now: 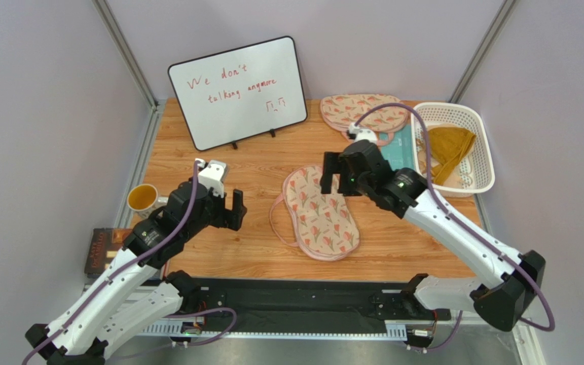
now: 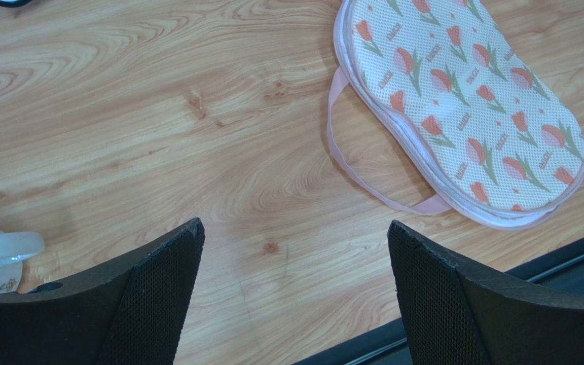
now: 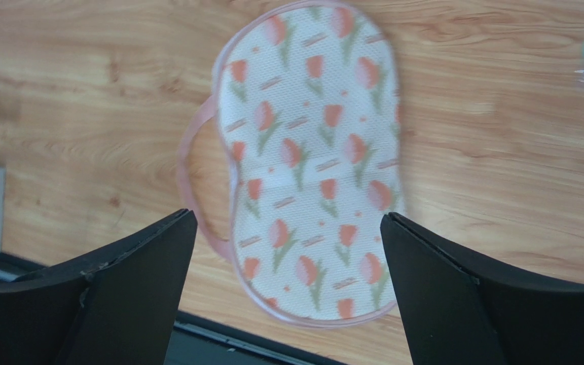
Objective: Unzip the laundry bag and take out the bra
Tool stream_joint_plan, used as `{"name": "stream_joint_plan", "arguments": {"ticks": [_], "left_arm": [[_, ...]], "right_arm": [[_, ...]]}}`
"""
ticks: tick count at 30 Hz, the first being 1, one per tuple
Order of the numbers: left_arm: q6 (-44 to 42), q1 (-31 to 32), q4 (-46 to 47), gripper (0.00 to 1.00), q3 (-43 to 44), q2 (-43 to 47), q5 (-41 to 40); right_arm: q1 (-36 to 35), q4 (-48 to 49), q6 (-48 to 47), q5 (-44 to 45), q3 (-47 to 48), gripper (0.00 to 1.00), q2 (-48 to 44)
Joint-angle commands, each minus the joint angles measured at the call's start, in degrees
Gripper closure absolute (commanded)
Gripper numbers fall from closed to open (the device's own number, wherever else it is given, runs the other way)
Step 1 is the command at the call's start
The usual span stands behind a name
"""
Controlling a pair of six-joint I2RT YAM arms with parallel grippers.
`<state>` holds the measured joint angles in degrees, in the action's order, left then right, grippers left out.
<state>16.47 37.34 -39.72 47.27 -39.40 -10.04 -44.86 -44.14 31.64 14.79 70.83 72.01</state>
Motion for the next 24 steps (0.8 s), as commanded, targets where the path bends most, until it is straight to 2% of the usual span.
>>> {"name": "stream_joint_plan", "arguments": {"ticks": [1, 6, 11, 15, 24], "left_arm": [[0.3, -0.3, 0.2, 0.04, 0.2, 0.9, -1.5], [0.4, -0.3, 0.2, 0.04, 0.2, 1.7, -2.5], [0.6, -0.3, 0.4, 0.04, 0.1, 1.8, -2.5], [0.6, -0.3, 0.4, 0.04, 0.2, 1.4, -2.5], [0.5, -0.3, 0.3, 0.05, 0.0, 2.2, -3.4]], "right_arm": [[9.0, -0.7, -4.8, -1.4, -6.0, 0.00, -7.2], [22.8, -1.6, -9.0, -4.6, -11.1, 0.00, -19.0], [33.1, -3.1, -11.7, -6.8, -14.3, 0.00, -24.5], [35.9, -3.1, -12.4, -8.5, -16.1, 0.00, -26.4], [36.1, -2.6, -12.1, -9.0, -18.4, 0.00, -28.1]]}}
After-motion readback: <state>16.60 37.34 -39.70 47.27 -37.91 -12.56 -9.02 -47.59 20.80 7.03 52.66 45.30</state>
